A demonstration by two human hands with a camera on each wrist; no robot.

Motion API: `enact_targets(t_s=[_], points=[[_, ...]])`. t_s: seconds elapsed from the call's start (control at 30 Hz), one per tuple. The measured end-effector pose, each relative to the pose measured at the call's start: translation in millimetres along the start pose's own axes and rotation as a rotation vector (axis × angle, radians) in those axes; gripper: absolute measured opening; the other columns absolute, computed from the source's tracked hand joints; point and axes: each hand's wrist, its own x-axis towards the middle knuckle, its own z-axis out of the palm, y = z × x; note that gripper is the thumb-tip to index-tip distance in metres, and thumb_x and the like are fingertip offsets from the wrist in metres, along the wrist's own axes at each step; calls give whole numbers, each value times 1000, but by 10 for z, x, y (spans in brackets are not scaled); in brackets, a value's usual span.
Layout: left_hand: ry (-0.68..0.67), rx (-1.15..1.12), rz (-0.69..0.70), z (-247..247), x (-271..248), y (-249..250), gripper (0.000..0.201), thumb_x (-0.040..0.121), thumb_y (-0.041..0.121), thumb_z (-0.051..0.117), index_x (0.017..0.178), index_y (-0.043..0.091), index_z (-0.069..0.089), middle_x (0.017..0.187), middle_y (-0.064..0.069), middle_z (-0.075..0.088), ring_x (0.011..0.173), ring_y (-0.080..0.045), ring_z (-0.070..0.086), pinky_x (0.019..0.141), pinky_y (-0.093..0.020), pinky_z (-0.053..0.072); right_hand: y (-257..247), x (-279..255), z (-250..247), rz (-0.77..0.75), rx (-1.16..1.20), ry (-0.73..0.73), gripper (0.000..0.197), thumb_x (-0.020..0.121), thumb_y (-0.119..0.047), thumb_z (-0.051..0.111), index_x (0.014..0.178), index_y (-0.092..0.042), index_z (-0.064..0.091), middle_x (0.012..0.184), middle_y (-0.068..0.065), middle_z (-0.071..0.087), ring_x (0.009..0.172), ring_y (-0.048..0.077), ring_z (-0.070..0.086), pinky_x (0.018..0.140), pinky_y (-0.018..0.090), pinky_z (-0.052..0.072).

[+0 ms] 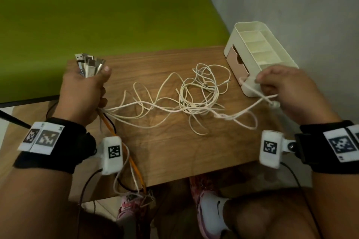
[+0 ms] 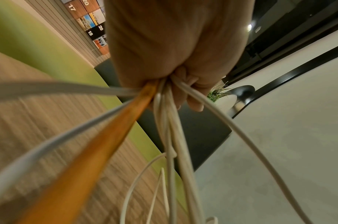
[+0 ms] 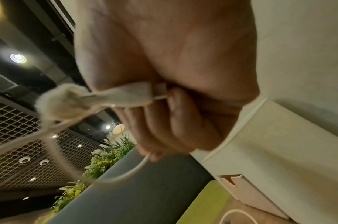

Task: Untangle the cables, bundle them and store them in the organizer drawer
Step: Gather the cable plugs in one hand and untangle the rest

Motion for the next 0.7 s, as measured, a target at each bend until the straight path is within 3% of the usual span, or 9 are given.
enact_targets(t_s=[0.07,0.13,0.2,0.3,0.37,0.47,0.53,0.6,0.7], points=[[17,-12,-1,11,-12,20,16,90,25,67,93,19,52,60,5,35,44,-10,30,43,-21,25,-9,-202,8,50,-9,-274,12,93,-6,58,81,-8,63,51,0,46,40,9,39,40,19,33],[1,-24,-15,55,-70,63,16,89,28,67,83,22,54,59,5,36,43,-10,31,44,-23,26,3,-403,37,61,-33,-454,12,94,-6,56,84,-7,61,50,1,51,40,11,42,40,21,34],[-49,-51,-31,143,-186,94,22,91,27,66,75,24,51,58,5,33,43,-9,29,44,-22,25,-12,-622,73,31,-50,-545,7,94,-7,59,88,-10,61,63,4,64,49,16,58,45,21,44],[-161,-91,-6,360,-445,130,24,95,22,62,76,24,47,57,7,30,41,-7,26,41,-18,24,-42,-942,141,-35,-54,-713,8,91,-8,64,92,-15,63,85,1,72,75,19,70,65,27,56],[-228,-87,16,487,-635,150,22,96,20,60,80,23,46,55,8,29,40,-6,25,40,-16,24,-27,-1128,190,-105,-142,-810,12,90,-12,68,91,-24,67,90,-3,72,84,15,68,76,30,54],[-275,-113,11,528,-807,183,20,98,19,59,82,23,46,57,8,28,41,-6,25,40,-17,24,-20,-1373,266,-82,-297,-985,15,88,-17,72,87,-31,69,89,-9,70,84,7,64,81,33,51],[-277,-156,-1,479,-832,219,23,97,20,59,80,23,45,58,7,27,42,-7,23,40,-18,22,-51,-1507,322,-51,-398,-1131,15,87,-17,72,85,-32,69,94,-5,71,90,10,65,86,37,52],[-275,-188,-13,414,-839,242,25,97,20,59,79,23,43,57,8,27,42,-7,22,40,-18,22,-77,-1602,369,-69,-442,-1255,12,85,-18,74,85,-29,72,106,-2,71,104,14,64,99,45,49],[-310,-201,-21,340,-886,243,25,98,21,58,80,24,42,58,8,26,42,-6,22,39,-18,23,-146,-1623,325,-31,-395,-1242,6,87,-23,73,88,-20,78,116,-12,69,111,4,61,103,34,45]])
